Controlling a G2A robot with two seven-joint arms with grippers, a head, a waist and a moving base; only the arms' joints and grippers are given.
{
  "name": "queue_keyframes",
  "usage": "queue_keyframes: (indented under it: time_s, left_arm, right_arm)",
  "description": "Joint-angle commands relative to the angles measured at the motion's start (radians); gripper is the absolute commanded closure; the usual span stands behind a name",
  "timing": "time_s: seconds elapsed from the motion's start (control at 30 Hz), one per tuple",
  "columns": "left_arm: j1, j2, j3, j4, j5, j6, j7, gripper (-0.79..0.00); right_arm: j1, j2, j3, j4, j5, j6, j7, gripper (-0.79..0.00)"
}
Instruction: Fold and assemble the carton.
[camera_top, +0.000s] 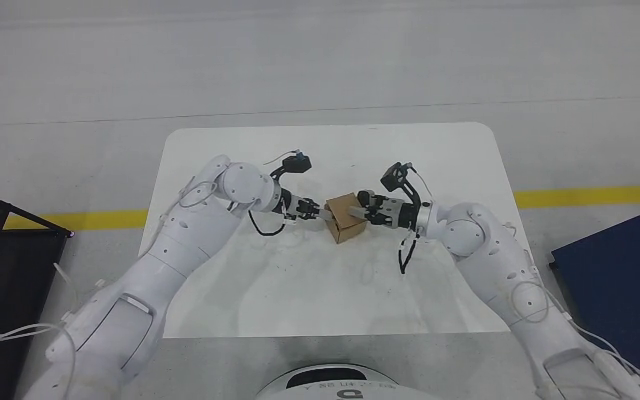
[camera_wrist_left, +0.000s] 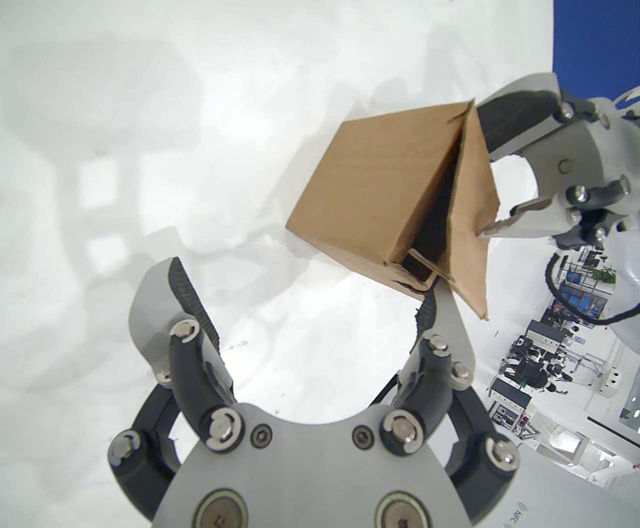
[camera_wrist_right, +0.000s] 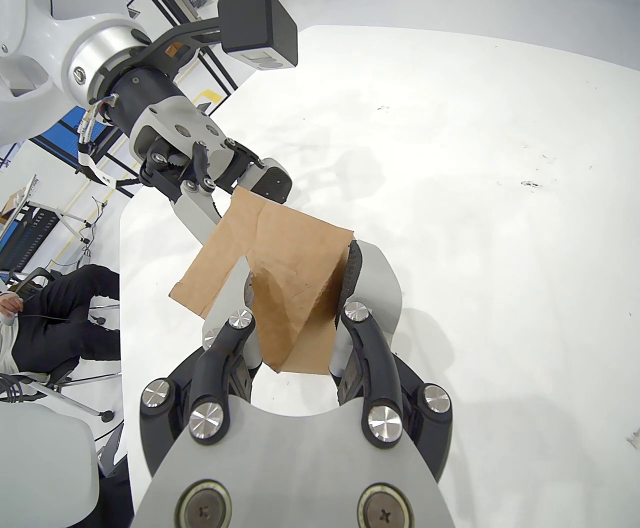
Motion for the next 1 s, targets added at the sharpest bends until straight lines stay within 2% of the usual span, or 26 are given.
queue_keyframes:
  time_s: [0.0, 0.4, 0.67, 0.97]
  left_arm:
    - [0.002, 0.001, -0.003, 0.000, 0.002, 0.002, -0.002, -0.785]
    - [0.017, 0.013, -0.029, -0.016, 0.002, -0.001, -0.015, -0.785]
    - [0.033, 0.021, -0.050, -0.038, 0.001, -0.009, -0.004, -0.785]
    - [0.039, 0.023, -0.057, -0.057, -0.005, -0.017, 0.007, -0.785]
  right_arm:
    - [-0.002, 0.000, 0.000, -0.003, -0.004, 0.003, -0.001, -0.351]
    - [-0.006, 0.002, -0.001, -0.010, -0.017, 0.016, 0.005, -0.351]
    - [-0.011, 0.003, -0.001, -0.020, -0.033, 0.020, -0.009, -0.382]
    - [-0.007, 0.001, -0.009, -0.021, -0.050, 0.035, -0.009, -0.372]
